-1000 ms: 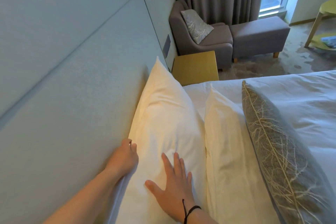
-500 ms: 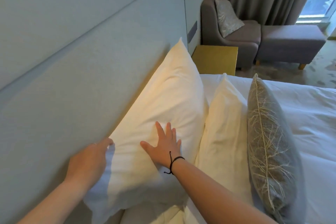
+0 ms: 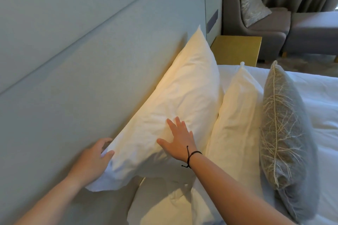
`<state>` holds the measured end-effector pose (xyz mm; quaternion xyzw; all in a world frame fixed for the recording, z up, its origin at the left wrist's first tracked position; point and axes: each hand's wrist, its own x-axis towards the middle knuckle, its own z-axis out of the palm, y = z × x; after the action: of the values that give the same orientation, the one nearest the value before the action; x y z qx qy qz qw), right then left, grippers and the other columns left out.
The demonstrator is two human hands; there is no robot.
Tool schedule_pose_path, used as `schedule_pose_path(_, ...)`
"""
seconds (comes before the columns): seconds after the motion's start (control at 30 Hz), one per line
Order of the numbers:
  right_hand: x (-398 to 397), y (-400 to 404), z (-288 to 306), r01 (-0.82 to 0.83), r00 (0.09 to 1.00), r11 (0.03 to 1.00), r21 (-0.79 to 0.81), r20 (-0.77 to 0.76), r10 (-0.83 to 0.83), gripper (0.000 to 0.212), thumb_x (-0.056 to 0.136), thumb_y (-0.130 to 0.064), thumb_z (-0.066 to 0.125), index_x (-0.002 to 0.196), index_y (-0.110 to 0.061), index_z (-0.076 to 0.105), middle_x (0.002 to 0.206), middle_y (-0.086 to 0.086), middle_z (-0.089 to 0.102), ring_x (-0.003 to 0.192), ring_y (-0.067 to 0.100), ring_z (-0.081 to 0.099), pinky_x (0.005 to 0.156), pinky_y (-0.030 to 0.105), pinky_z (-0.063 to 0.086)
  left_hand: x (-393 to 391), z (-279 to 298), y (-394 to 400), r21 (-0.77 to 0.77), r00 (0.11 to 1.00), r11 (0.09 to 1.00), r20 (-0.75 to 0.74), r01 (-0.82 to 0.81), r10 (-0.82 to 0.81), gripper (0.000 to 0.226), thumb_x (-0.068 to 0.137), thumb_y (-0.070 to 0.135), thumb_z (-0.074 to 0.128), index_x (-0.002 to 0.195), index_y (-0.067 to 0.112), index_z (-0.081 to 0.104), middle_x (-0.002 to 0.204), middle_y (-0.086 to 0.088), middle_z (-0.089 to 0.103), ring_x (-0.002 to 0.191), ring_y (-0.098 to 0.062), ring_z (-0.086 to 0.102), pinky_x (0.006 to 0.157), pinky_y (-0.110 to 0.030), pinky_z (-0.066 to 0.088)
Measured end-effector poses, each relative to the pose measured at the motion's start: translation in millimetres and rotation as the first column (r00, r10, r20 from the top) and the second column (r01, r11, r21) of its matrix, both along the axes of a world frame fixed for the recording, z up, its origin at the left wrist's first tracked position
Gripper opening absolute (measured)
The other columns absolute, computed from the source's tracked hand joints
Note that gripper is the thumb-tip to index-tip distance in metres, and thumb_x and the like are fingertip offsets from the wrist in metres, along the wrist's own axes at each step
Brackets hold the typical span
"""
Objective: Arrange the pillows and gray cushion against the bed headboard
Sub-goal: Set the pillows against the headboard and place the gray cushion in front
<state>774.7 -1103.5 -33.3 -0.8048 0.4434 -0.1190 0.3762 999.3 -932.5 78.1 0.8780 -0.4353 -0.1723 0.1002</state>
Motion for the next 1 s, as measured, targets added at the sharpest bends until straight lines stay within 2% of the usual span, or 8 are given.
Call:
schedule_pose_path(0.1, 3.1, 5.4, -0.6, 0.010, 1.000, 1.000, 0.013, 0.013, -0.010, 0.090, 0.077, -0.081, 0.039, 0.151, -0.043, 0.005, 0.164, -0.006, -0.006, 0.150, 0.023, -0.006, 0.117, 0.056, 0.006, -4.7, 2.7, 19.3, -0.063, 0.996, 0.997, -0.070, -0.053, 0.048, 0.034, 0.088, 0.026, 0.061, 0.100, 0.055, 0.050, 0.087, 0.014, 0.068, 0.076, -0.003, 0.061, 0.065, -0.027, 0.045)
schedule_pose_path(0.23, 6.2, 8.5, 0.2, 0.020, 1.000, 1.000, 0.013, 0.023, -0.021, 0.092, 0.076, -0.081, 0.040, 0.151, -0.043, 0.004, 0.164, -0.005, -0.006, 0.150, 0.024, -0.006, 0.117, 0.056, 0.007, -4.6, 0.9, 34.2, -0.046, 0.998, 0.998, 0.038, -0.044, 0.046, 0.039, 0.091, 0.011, 0.053, 0.105, 0.047, 0.047, 0.066, 0.003, 0.059, 0.056, -0.016, 0.055, 0.052, -0.027, 0.041)
schedule_pose_path(0.33, 4.5, 10.6, 0.7, -0.004, 1.000, 1.000, -0.001, 0.007, 0.004, 0.092, 0.077, -0.078, 0.042, 0.152, -0.041, 0.004, 0.164, -0.005, -0.006, 0.150, 0.023, -0.006, 0.117, 0.056, 0.008, -5.6, 9.4, 34.3, -0.002, 0.984, 0.996, 0.152, -0.090, 0.089, 0.042, 0.091, 0.007, 0.044, 0.113, 0.043, 0.043, 0.078, -0.001, 0.060, 0.065, -0.025, 0.059, 0.056, -0.032, 0.048)
schedule_pose_path(0.43, -0.8, 11.4, 0.9, -0.034, 0.999, 0.999, -0.009, -0.003, 0.034, 0.089, 0.081, -0.072, 0.047, 0.152, -0.039, 0.006, 0.164, -0.006, -0.006, 0.150, 0.022, -0.006, 0.118, 0.056, 0.009, -13.6, 13.6, 28.7, 0.207, 0.908, 0.978, 0.409, 0.008, -0.094, 0.058, 0.084, 0.003, 0.040, 0.132, 0.037, 0.035, 0.093, -0.001, 0.062, 0.080, -0.027, 0.063, 0.065, -0.036, 0.052)
schedule_pose_path(0.6, -20.7, 11.5, 2.6, -0.071, 0.997, 0.997, 0.019, -0.005, 0.071, 0.085, 0.085, -0.063, 0.053, 0.153, -0.038, 0.009, 0.164, -0.008, -0.003, 0.150, 0.022, -0.005, 0.120, 0.052, 0.014, -30.5, 20.3, 15.0, 0.348, 0.790, 0.937, 0.574, 0.004, -0.216, 0.035, 0.084, 0.014, 0.051, 0.117, 0.026, 0.046, 0.082, 0.004, 0.052, 0.077, -0.023, 0.060, 0.058, -0.032, 0.045)
schedule_pose_path(0.73, -46.4, 15.8, 2.0, -0.077, 0.997, 0.994, 0.078, 0.010, 0.076, 0.085, 0.086, -0.059, 0.058, 0.153, -0.038, 0.011, 0.164, -0.007, 0.002, 0.150, 0.023, 0.001, 0.119, 0.044, 0.020, -49.1, 16.5, 0.1, 0.094, 0.680, 0.950, 0.677, 0.299, -0.281, 0.014, 0.074, 0.014, 0.066, 0.088, 0.012, 0.065, 0.083, -0.009, 0.060, 0.070, -0.035, 0.059, 0.053, -0.038, 0.046)
schedule_pose_path(0.87, -90.6, 24.1, -15.1, 0.000, 0.987, 1.000, 0.016, -0.163, 0.003, 0.081, 0.086, -0.060, 0.054, 0.153, -0.037, 0.013, 0.163, -0.001, 0.010, 0.149, 0.025, 0.009, 0.119, 0.048, 0.019, -113.2, -4.3, -24.8, -0.185, 0.809, 0.837, 0.426, 0.516, -0.405, 0.022, 0.080, 0.027, 0.044, 0.088, 0.022, 0.064, 0.087, 0.004, 0.064, 0.075, -0.027, 0.063, 0.056, -0.034, 0.048)
schedule_pose_path(1.0, -144.8, 37.6, -44.0, 0.132, 0.942, 0.990, 0.040, -0.315, -0.113, 0.079, 0.090, -0.058, 0.048, 0.154, -0.037, 0.008, 0.164, -0.001, 0.001, 0.150, 0.025, -0.007, 0.120, 0.050, 0.003, -187.7, -67.1, -50.9, 0.005, 0.887, 0.893, -0.118, 0.450, -0.446, 0.032, 0.091, 0.049, 0.051, 0.119, 0.033, 0.056, 0.114, 0.011, 0.062, 0.109, -0.013, 0.059, 0.087, -0.032, 0.050)
